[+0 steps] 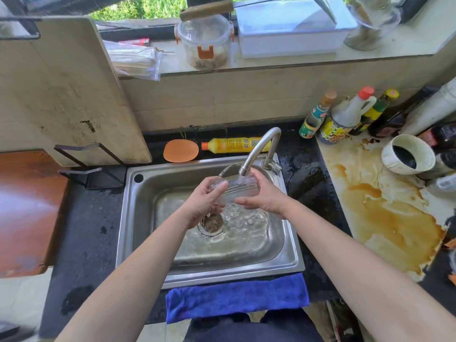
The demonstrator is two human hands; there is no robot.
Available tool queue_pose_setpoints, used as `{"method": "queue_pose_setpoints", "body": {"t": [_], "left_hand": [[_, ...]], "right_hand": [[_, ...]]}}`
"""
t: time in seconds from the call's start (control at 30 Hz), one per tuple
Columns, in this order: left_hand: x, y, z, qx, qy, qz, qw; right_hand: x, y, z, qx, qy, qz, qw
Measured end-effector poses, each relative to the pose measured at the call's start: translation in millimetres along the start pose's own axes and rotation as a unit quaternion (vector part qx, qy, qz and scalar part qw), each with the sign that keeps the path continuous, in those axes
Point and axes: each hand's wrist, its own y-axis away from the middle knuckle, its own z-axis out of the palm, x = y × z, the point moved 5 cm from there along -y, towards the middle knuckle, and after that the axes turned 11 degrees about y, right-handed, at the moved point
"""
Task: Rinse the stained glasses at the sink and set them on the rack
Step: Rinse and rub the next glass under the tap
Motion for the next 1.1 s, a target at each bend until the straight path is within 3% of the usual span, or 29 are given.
{"method": "queue_pose_setpoints", "body": {"t": [0.13, 0.27, 0.43, 0.83, 1.0, 1.1], "left_hand": [[1.7, -1.3, 1.0, -0.021, 0.055, 0.007, 0.998], [4.0, -3.1, 2.6, -0.029, 0.043, 0.028, 0.998], [6.4, -2.8, 6.7, 0.004, 0.002, 0.025, 1.000], [12.3, -4.4, -3.6, -0.015, 0.013, 0.037, 0.999], [11.1, -4.0, -7.5, -0.019, 0.013, 0.038, 0.999], [12.7, -3.8, -4.7, 0.020, -0.023, 0.045, 0.999]], "right_hand": [[3.8, 0.0, 5.2, -0.011, -0.025, 0.024, 0.999], [4.3, 3.1, 4.4, 0.007, -0.068, 0.030, 0.997], [1.8, 5.2, -2.3, 0.010, -0.004, -0.012, 1.000], [0.9, 2.7, -5.4, -0.008, -0.142, 0.018, 0.990], [3.4, -4.5, 4.4, -0.005, -0.121, 0.075, 0.990], [3.4, -4.9, 9.9, 0.000, -0.163, 0.121, 0.979]]}}
